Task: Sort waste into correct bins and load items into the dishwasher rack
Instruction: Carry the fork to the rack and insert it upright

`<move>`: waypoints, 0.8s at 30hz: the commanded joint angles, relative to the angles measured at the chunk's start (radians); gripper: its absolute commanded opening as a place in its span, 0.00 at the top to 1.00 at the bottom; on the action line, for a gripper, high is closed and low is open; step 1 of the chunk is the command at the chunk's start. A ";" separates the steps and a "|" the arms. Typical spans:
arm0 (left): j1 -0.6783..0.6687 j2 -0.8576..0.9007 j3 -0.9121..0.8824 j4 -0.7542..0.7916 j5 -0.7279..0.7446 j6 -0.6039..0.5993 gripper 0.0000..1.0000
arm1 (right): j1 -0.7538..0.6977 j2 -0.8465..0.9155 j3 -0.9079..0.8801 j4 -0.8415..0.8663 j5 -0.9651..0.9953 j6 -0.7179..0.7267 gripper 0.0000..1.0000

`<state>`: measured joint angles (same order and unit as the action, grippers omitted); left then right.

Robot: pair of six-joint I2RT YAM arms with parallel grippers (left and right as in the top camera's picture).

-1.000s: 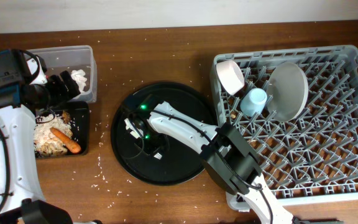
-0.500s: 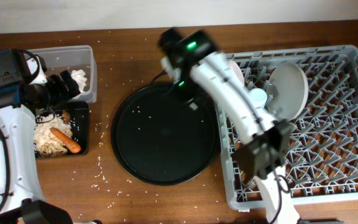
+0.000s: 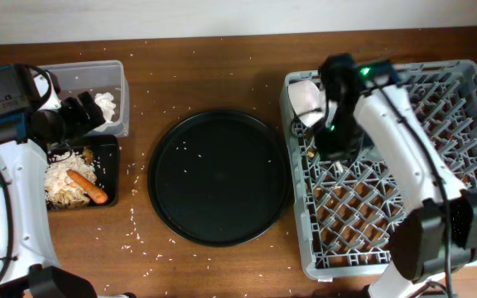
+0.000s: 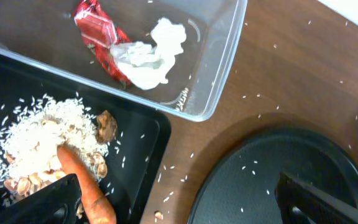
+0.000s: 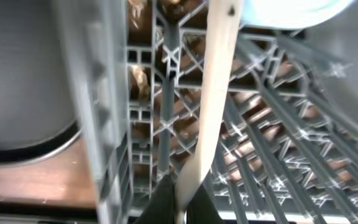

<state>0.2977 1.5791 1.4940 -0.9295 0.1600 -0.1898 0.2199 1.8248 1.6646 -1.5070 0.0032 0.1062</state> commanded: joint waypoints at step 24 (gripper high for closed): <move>0.003 -0.008 0.012 0.000 0.000 0.016 0.01 | 0.009 -0.269 0.234 -0.113 -0.105 0.025 0.01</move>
<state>0.2977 1.5791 1.4940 -0.9302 0.1604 -0.1898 0.2226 1.5654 1.8847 -1.6150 -0.0624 0.1345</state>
